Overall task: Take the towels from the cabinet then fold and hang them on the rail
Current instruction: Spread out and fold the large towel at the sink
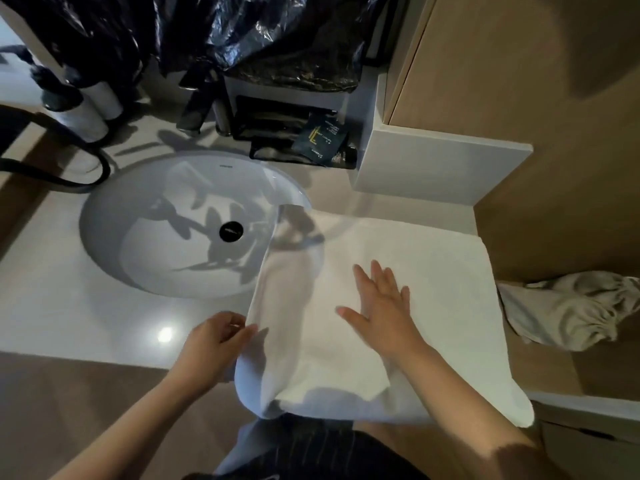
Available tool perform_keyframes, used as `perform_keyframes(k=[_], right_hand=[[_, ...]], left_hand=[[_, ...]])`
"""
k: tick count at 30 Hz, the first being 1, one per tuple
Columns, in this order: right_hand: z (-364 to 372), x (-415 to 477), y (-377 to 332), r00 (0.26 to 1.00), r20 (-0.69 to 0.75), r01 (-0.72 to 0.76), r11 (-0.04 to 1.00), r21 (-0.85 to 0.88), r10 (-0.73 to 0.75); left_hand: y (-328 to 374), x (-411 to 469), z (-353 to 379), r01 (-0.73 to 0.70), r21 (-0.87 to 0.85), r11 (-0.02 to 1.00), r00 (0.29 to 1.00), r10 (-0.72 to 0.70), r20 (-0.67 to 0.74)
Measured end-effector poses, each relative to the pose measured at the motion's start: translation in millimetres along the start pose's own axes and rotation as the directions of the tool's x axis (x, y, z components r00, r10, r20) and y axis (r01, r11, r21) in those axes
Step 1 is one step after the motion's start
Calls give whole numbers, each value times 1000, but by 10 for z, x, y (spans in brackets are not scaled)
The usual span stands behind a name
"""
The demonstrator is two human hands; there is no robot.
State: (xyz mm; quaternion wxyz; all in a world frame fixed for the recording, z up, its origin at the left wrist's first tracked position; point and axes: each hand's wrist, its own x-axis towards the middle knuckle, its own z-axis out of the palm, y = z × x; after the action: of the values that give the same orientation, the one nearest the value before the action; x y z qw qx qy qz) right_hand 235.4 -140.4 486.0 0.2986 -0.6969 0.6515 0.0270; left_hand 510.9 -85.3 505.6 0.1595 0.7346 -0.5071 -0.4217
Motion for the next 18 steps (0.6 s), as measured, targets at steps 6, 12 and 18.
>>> perform_keyframes(k=[6,12,18], right_hand=[[12,34,15,1000,5,23,1000,-6,-23],[2,19,9,1000,6,26,999,-38,-25],[13,18,17,1000,0,30,999,-45,-30]], left_hand=[[-244,-441,89,127,-211,969,977,-86,193],[-367,-537,107,282,-234,930,890,-163,426],[-423,-602,108,400,-406,822,849,-165,503]])
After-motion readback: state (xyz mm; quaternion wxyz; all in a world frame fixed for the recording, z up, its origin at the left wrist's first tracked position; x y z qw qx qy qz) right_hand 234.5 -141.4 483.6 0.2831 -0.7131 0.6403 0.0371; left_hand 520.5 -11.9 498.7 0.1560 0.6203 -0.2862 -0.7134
